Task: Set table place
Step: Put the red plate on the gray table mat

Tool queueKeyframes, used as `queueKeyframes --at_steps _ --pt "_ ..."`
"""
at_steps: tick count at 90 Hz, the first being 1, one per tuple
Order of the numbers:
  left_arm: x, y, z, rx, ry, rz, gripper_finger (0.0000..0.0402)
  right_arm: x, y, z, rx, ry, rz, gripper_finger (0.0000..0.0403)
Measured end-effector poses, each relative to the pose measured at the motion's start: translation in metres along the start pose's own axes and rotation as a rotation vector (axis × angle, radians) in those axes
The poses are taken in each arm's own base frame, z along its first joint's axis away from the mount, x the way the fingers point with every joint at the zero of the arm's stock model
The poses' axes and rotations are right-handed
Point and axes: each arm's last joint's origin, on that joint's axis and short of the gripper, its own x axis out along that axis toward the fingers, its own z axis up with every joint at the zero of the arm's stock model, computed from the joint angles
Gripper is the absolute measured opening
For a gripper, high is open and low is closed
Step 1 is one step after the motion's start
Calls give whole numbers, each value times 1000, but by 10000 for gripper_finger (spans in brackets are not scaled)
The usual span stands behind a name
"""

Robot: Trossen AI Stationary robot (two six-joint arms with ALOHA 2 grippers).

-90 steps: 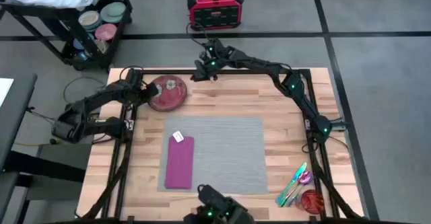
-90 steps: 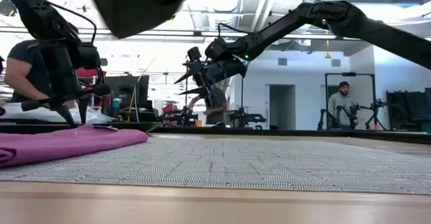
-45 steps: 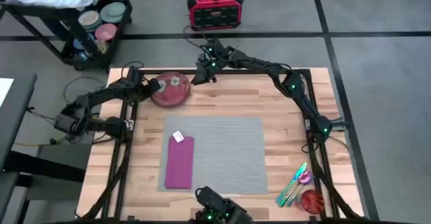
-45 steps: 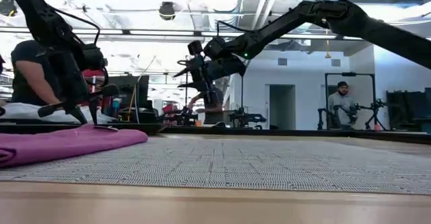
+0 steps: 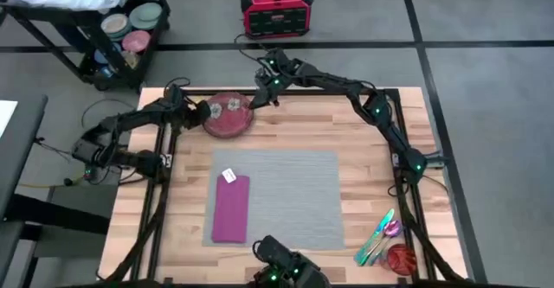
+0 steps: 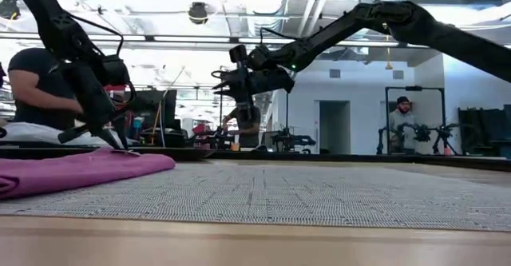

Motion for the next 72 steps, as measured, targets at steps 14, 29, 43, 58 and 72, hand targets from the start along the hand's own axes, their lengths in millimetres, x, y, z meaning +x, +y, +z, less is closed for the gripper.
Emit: queueKeyframes --at_steps 14,29,43,58,72 --pt "2 -6 -7 31 34 -17 4 -34 13 6 -63 -56 7 2" --pt "5 -14 -16 60 74 -49 2 -80 10 14 -64 -131 -14 0" --pt "6 -28 -27 93 109 -134 1 -118 16 9 -93 -165 -52 0" --pt "0 -45 -35 104 79 -232 3 -141 7 -1 -84 -162 -124 0" --pt "-6 -54 -45 98 65 -275 2 -155 -3 -10 -66 -145 -194 0"
